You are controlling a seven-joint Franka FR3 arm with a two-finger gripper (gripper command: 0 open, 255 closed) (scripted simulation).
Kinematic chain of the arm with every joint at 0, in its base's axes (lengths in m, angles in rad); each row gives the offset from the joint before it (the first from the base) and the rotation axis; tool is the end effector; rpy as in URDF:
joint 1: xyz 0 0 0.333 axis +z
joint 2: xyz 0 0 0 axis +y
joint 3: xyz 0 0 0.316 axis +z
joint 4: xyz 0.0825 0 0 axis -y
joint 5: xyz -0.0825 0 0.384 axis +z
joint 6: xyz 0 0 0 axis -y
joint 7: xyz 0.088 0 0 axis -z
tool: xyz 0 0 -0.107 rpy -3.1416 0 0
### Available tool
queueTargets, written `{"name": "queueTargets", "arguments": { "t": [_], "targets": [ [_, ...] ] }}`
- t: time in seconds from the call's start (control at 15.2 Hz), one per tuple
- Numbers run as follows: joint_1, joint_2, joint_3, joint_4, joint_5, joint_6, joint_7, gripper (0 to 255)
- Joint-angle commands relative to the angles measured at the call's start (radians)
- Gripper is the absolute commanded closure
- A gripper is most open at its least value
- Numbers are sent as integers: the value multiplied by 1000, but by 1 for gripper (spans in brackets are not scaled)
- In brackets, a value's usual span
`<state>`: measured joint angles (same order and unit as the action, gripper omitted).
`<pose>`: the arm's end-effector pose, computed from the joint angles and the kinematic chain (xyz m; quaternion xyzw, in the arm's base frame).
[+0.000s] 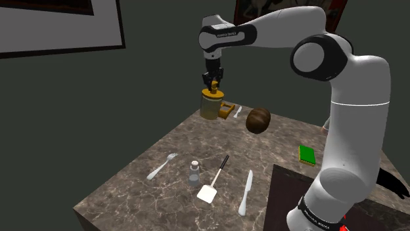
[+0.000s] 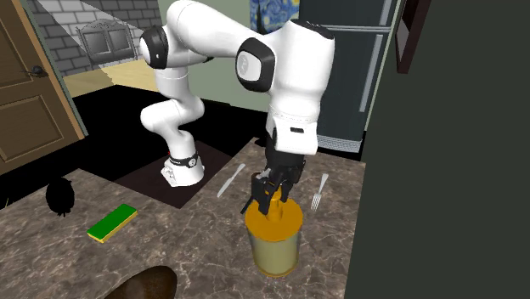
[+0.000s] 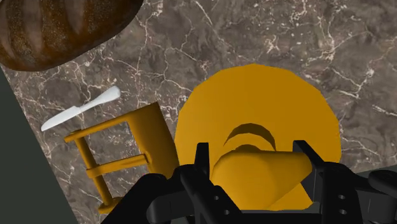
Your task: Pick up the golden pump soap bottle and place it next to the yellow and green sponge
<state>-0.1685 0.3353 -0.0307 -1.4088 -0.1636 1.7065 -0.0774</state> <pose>0.6430 -0.1425 0.5106 0.9950 -0.0473 -0.0303 0.0824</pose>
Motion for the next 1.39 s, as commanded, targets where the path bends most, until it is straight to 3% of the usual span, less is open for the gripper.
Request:
{"name": "queueTargets", "arguments": {
  "t": [0.0, 0.66, 1.32],
  "targets": [
    [-24, -54, -12, -54, 1, 7, -35, 255],
    [-123, -275, -84, -251, -7, 12, -208, 255],
    [-219, -410, -182, -310, -25, -27, -410, 255]
  ]
}}
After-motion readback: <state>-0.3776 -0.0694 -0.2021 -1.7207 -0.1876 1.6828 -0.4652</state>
